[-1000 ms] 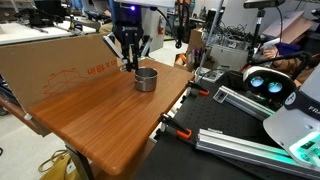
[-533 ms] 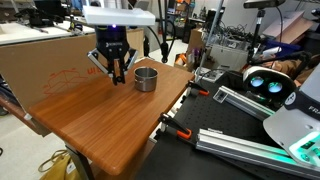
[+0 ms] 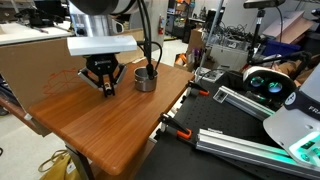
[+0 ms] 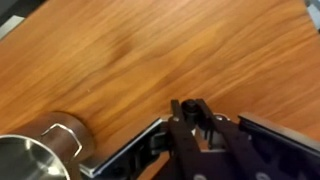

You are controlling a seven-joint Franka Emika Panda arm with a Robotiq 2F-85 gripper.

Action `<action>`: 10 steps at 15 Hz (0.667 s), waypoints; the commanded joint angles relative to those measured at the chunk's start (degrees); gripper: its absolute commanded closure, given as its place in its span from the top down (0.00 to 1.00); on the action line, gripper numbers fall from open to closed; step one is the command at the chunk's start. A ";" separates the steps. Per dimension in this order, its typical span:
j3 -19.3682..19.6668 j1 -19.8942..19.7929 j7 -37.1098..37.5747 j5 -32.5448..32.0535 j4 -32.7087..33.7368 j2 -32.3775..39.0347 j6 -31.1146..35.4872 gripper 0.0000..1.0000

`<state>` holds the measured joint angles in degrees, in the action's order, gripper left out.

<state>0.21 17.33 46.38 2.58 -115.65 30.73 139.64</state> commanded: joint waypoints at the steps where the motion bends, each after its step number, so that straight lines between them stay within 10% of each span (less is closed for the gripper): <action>1: 2.29 2.59 3.86 -2.51 4.20 4.10 -0.82 0.05; 5: 1.94 2.58 2.72 -2.12 7.03 6.44 -5.90 0.07; 6: 2.08 2.70 2.83 -2.42 7.45 6.42 -6.78 0.45; 10: 1.36 1.94 2.04 -1.76 8.15 6.03 -9.37 0.62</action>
<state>1.34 18.99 48.27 1.34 -109.29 36.11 132.79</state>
